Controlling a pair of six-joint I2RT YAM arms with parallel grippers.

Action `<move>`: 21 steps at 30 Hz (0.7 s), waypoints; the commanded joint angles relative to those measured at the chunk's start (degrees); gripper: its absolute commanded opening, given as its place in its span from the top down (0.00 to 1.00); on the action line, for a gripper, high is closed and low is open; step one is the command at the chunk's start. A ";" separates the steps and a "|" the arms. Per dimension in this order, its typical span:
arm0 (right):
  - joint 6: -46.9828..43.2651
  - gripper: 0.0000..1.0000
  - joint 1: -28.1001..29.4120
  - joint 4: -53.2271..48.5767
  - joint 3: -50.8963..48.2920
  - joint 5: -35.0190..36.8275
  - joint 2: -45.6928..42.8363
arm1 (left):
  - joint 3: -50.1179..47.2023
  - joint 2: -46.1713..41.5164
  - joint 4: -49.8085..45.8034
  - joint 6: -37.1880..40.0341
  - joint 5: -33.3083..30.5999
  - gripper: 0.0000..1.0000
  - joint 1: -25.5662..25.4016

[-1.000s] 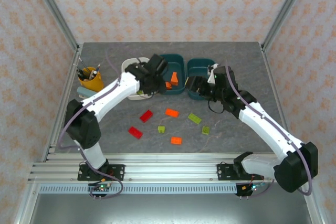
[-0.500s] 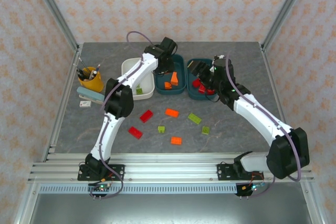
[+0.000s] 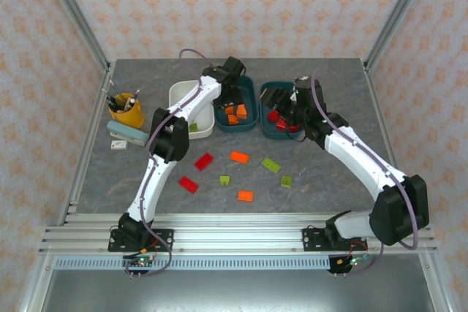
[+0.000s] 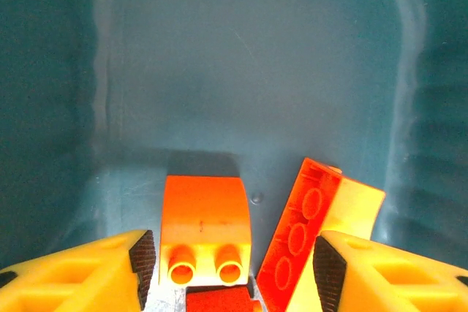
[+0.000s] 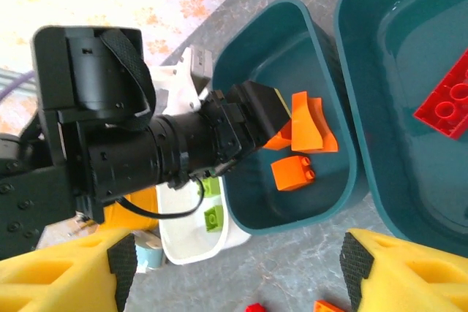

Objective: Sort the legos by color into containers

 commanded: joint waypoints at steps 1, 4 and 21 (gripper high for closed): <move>-8.83 0.25 1.72 -9.24 4.57 0.77 1.03 | 1.30 -9.59 0.16 0.50 -0.03 0.35 0.19; -13.50 0.26 6.34 -11.87 5.58 1.99 2.11 | -0.64 -15.19 -0.80 -0.48 -1.69 0.33 0.15; -34.93 0.25 40.62 -27.60 26.58 6.49 31.91 | -77.07 -91.88 -9.06 -23.33 -19.91 0.21 2.34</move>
